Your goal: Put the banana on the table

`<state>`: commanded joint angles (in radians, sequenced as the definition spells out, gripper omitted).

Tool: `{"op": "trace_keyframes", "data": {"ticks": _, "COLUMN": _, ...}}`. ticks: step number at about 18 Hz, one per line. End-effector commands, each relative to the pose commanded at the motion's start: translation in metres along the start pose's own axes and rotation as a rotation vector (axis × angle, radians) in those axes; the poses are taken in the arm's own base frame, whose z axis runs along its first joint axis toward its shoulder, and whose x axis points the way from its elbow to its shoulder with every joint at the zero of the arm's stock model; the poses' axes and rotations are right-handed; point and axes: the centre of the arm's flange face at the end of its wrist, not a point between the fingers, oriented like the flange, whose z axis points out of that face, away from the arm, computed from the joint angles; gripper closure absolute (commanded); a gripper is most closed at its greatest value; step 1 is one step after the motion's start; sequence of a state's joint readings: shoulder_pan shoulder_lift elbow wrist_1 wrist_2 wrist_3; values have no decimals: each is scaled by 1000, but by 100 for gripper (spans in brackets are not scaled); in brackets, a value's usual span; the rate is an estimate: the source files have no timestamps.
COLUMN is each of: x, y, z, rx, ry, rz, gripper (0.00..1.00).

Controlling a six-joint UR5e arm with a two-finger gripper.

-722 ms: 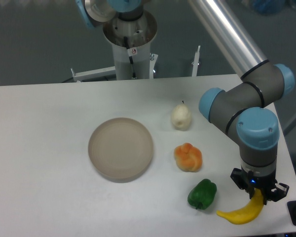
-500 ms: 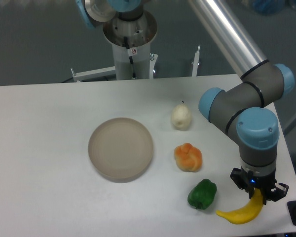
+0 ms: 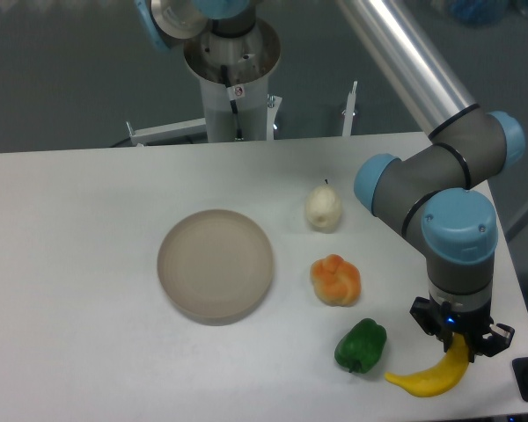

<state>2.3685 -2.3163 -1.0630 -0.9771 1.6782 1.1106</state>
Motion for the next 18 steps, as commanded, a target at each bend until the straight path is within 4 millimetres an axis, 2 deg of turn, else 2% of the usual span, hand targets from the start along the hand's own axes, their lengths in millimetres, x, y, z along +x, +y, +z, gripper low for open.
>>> {"op": "trace_keyframes", "data": {"ticks": 6, "x": 2, "y": 4, "z": -4, "rx": -8, "ry": 12, "rz": 28, "gripper": 61}}
{"op": "trace_keyframes", "data": {"ticks": 7, "x": 2, "y": 13, "z": -7, "rx": -16, "ry": 17, "rz": 40, "gripper": 61}}
{"op": "trace_keyframes", "data": {"ticks": 10, "x": 7, "y": 49, "z": -13, "rx": -19, "ry": 57, "rz": 91, "gripper": 61}}
{"op": "trace_keyframes", "data": {"ticks": 12, "x": 6, "y": 84, "z": -21, "rx": -2, "ry": 80, "rz": 123, "gripper": 61}}
{"op": "trace_keyframes", "data": {"ticks": 18, "x": 19, "y": 181, "z": -23, "rx": -2, "ry": 155, "rz": 250, "gripper": 61}}
